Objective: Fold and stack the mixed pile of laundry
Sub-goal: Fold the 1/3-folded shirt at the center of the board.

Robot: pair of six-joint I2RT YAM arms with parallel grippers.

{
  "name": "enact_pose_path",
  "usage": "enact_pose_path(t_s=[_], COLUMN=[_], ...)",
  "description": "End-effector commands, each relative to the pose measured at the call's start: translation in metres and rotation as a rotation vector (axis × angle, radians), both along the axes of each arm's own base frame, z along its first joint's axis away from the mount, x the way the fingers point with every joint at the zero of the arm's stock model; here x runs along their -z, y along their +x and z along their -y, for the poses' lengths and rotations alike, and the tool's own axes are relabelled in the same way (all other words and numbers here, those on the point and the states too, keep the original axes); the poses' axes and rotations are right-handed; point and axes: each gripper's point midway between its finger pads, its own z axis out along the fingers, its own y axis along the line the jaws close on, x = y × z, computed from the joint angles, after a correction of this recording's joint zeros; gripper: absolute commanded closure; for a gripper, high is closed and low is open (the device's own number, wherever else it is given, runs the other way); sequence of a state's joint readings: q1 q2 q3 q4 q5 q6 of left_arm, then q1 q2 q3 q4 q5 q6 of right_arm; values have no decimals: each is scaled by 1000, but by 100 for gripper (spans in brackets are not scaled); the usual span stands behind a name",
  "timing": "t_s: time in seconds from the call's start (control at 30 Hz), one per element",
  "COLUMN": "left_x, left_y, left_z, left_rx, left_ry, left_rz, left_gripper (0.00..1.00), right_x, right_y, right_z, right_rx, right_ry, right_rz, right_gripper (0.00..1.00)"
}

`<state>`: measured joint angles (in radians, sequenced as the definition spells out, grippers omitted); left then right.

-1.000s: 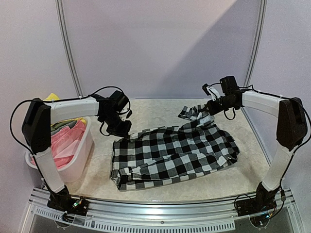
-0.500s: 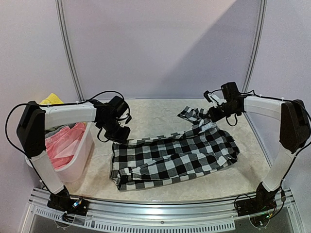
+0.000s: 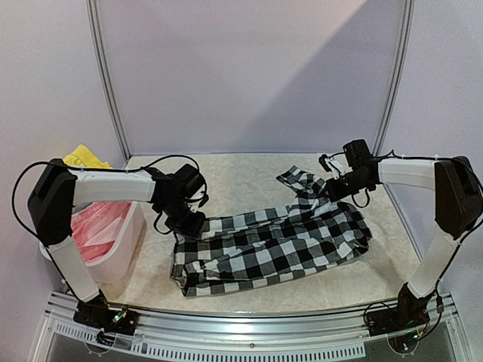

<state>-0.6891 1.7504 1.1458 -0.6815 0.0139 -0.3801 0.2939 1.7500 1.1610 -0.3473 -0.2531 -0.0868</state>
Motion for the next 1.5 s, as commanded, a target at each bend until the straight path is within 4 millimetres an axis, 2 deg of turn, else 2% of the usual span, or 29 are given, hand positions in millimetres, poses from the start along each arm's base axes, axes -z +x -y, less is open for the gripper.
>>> enact_pose_path(t_s=[0.0,0.1,0.2,0.3,0.37,0.43,0.53,0.57,0.73,0.83,0.97,1.1,1.2,1.33,1.43,1.47], left_x=[6,7,-4,-33,-52,-67,-71,-70,-58,-45,-24,-2,11,26,32,34], left_y=[-7,-12,-17,-14,-11,-6,4,8,24,32,34,24,13,-2,-9,-10], left_z=[0,-2,-6,-12,-15,-19,-19,-18,2,11,14,8,-1,-9,-12,-14], left_rx=[3,3,0,-18,-26,-34,-44,-45,-34,-31,-35,-27,-24,-25,-20,-21], left_ry=[13,18,17,-5,-21,-23,-14,-14,-32,-30,-5,30,55,76,95,103], left_rz=[-4,-12,8,83,136,180,192,188,151,124,77,26,-5,-50,-65,-69], left_gripper=[97,91,80,56,47,44,44,46,55,59,63,64,65,65,66,66], right_x=[20,26,30,30,26,19,7,2,-30,-50,-64,-56,-58,-40,-31,-20], right_y=[-10,-15,-21,-25,-26,-26,-27,-26,-15,1,29,60,83,112,126,129], right_z=[3,5,9,14,16,18,22,24,39,42,38,28,20,9,1,-2], right_rx=[27,38,54,73,84,93,107,112,162,186,221,249,256,247,234,232], right_ry=[-3,-10,-24,-41,-47,-49,-47,-46,-62,-56,-22,14,40,51,73,77], right_rz=[-61,-89,-117,-133,-139,-139,-140,-135,-58,11,58,42,56,33,11,-11], right_gripper=[99,97,89,80,72,65,56,51,36,28,25,24,24,25,25,26])
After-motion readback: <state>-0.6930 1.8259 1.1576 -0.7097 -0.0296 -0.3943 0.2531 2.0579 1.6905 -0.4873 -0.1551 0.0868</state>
